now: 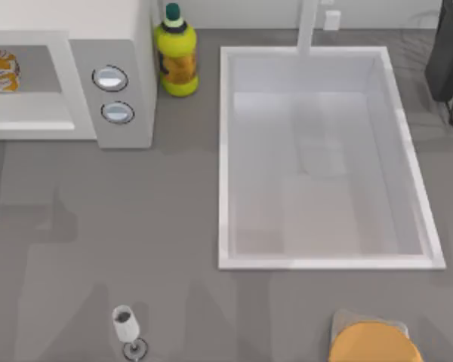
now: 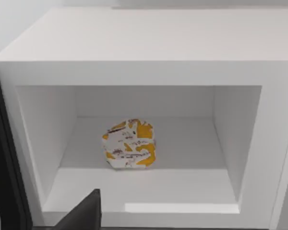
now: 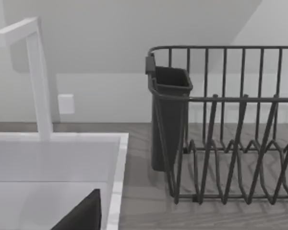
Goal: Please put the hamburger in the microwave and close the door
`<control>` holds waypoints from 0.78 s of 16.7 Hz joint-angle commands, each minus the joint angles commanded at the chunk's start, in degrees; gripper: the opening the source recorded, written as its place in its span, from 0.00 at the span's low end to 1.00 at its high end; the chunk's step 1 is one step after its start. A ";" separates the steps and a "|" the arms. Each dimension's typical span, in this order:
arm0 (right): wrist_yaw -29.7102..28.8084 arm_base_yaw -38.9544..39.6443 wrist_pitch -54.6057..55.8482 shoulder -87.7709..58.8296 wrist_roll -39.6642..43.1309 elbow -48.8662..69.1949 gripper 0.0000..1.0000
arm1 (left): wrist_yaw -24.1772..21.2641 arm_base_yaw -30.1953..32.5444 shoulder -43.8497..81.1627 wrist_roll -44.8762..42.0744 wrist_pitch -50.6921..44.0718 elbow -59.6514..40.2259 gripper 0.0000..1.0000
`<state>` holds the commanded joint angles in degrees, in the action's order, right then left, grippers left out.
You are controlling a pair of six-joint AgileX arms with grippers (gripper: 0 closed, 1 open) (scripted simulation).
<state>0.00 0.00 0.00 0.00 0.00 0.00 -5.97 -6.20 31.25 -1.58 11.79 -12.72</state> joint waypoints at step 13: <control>0.00 0.00 0.00 0.00 0.00 0.00 1.00 | 5.97 6.20 -31.25 1.58 -11.79 12.72 1.00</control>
<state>0.00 0.00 0.00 0.00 0.00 0.00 0.00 0.00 0.00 0.00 0.00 0.00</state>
